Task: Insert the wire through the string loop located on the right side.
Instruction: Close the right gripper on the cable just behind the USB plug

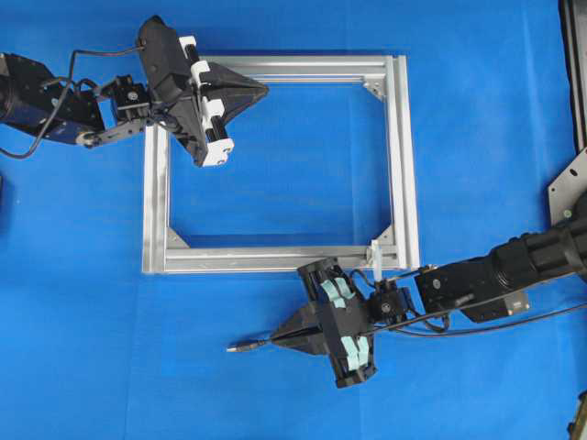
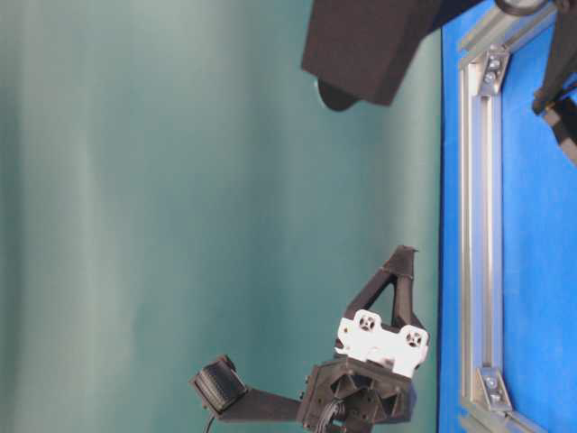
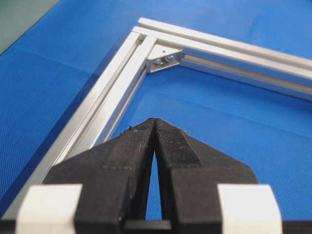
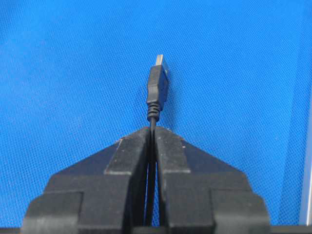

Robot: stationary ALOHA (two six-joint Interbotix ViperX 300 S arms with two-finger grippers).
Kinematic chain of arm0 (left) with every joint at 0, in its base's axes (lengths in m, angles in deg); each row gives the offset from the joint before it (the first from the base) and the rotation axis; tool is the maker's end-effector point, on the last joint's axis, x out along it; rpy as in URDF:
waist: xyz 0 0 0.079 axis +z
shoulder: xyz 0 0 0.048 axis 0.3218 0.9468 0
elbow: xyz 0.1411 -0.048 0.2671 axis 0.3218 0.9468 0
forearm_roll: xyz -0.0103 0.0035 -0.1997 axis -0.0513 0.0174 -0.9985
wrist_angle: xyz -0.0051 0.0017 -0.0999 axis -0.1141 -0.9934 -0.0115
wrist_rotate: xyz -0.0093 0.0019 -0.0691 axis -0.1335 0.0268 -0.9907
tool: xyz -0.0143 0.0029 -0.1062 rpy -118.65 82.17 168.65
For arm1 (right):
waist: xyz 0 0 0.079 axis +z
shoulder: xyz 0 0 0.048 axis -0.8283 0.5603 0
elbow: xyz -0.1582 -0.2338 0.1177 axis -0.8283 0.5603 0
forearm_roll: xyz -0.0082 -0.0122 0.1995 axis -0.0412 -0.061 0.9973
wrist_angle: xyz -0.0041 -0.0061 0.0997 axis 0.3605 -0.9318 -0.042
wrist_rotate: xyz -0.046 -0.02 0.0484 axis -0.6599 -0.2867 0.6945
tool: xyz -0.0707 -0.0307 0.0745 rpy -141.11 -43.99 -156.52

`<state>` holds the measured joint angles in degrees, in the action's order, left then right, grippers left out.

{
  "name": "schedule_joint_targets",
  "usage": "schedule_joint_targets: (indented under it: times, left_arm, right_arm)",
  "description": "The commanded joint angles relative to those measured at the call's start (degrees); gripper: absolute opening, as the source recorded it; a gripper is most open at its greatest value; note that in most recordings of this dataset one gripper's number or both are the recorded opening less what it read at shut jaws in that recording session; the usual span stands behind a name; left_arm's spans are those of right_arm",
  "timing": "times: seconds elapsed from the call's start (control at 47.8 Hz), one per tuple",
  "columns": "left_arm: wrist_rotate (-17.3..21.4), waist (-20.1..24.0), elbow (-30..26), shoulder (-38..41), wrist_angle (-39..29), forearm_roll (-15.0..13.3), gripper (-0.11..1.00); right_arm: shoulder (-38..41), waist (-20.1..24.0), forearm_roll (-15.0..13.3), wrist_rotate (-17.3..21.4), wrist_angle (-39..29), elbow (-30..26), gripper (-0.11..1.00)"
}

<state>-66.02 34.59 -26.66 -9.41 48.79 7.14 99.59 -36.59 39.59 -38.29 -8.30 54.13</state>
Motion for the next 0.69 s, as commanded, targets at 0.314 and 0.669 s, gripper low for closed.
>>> schedule_joint_targets:
  times: [0.314, 0.669]
  left_arm:
    - [0.09, -0.09, -0.44, -1.93, -0.18, 0.18, 0.00]
    - [0.18, -0.09, -0.44, -1.85, -0.09, 0.18, 0.00]
  right_arm:
    - [-1.14, 0.18, 0.09, 0.00, 0.18, -0.70, -0.03]
    - [-9.58, 0.18, 0.00, -0.62, -5.19, 0.70, -0.03]
